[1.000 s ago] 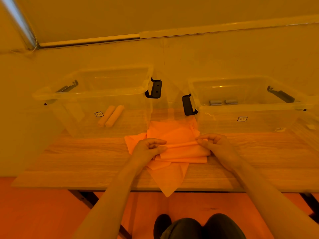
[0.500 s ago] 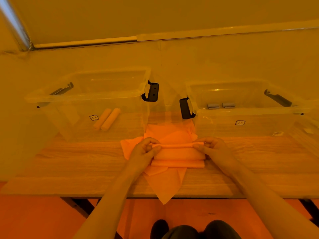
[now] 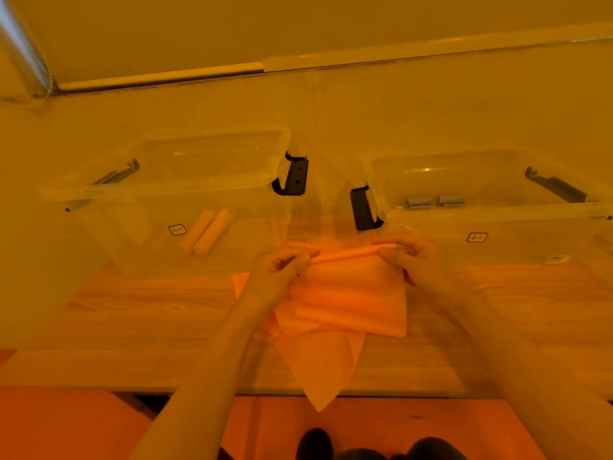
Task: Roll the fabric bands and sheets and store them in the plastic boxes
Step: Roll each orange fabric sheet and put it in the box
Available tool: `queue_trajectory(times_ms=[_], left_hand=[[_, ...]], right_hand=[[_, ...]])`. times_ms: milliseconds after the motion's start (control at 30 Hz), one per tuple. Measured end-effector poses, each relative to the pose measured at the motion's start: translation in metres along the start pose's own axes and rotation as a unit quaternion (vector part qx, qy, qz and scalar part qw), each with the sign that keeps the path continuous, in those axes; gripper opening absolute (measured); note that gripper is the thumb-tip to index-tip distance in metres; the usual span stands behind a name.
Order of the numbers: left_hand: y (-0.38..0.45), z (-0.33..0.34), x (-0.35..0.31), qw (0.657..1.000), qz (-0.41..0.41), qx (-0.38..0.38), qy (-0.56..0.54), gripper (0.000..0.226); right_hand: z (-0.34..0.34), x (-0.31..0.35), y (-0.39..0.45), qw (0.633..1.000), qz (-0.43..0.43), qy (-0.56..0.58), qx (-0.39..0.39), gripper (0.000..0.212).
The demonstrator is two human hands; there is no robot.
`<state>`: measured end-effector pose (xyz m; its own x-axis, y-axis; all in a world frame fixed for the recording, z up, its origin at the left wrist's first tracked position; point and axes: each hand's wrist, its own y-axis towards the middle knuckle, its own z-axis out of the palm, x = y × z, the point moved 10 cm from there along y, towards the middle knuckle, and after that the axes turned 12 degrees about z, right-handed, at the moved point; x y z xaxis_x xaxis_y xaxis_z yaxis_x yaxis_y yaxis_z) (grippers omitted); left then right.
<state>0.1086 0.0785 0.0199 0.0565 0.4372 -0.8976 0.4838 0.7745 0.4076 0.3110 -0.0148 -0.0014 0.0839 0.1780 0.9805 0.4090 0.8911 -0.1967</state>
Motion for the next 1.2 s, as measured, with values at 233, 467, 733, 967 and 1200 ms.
queue_trajectory(times_ms=[233, 467, 733, 967, 1200], left_hand=[[0.01, -0.004, 0.024, 0.999, -0.036, -0.033, -0.007, 0.023], [0.017, -0.008, 0.039, 0.996, -0.036, -0.073, -0.026, 0.019], [0.015, -0.003, 0.049, 0.996, -0.04, -0.061, -0.058, 0.016], [0.009, 0.004, 0.048, 0.991, -0.065, -0.045, -0.104, 0.021], [0.007, 0.003, 0.051, 0.994, -0.081, -0.032, -0.069, 0.02]], right_hand=[[-0.002, -0.007, 0.023, 1.0, -0.001, 0.014, -0.02, 0.007], [0.003, -0.012, 0.034, 1.0, 0.002, 0.017, 0.003, 0.02], [0.011, -0.021, 0.034, 1.0, 0.013, -0.019, -0.002, 0.011], [0.008, -0.024, 0.028, 0.999, 0.008, -0.039, -0.03, 0.007], [0.009, -0.03, 0.026, 0.999, 0.043, 0.021, -0.002, 0.02]])
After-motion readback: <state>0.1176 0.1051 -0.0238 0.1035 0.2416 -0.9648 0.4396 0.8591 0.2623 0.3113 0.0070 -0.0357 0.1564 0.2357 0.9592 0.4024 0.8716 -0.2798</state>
